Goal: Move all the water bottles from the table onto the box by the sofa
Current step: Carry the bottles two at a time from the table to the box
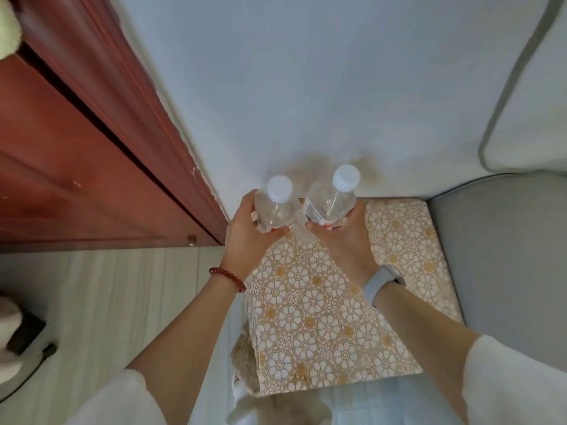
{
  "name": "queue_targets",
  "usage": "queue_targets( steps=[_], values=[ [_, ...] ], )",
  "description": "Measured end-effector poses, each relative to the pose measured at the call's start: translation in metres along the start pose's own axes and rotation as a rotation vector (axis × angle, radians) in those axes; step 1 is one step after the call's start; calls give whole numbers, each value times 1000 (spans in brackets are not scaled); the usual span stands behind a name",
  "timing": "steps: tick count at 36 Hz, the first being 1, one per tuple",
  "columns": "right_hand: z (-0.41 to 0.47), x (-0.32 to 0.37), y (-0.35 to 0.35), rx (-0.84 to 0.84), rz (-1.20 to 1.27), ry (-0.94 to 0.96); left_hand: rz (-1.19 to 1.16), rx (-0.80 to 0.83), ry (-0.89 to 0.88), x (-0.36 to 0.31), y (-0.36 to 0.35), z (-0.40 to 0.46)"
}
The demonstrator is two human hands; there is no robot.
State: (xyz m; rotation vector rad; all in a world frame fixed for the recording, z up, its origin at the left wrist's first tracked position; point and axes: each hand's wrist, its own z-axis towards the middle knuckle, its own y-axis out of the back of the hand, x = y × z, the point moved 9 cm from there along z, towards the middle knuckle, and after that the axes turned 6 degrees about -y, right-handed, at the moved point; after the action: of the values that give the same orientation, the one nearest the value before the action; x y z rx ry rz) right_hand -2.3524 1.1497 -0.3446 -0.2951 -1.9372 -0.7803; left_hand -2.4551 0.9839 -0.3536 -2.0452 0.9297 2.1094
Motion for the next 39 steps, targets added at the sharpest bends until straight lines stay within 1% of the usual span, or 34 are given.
queue_targets(
  steps=[4,9,13,17,21,25,33,39],
  values=[
    [12,-1,-11,7,22,11,42,-11,-33,2,-6,16],
    [10,4,-15,69,44,26,104,23,-39,-1,2,23],
    [7,13,-8,85,6,61,90,28,-57,-12,8,21],
    [6,22,-7,89,-33,75,105,18,-120,-27,6,18],
    [7,28,-9,68,-2,93,55,-20,-111,-27,10,23],
    [9,29,-9,22,20,95,98,-18,-146,-31,13,30],
    [16,29,-15,-58,42,93,98,-9,-172,-34,16,34],
    [18,26,-15,-63,55,75,93,-47,-125,-36,19,29]
  ],
)
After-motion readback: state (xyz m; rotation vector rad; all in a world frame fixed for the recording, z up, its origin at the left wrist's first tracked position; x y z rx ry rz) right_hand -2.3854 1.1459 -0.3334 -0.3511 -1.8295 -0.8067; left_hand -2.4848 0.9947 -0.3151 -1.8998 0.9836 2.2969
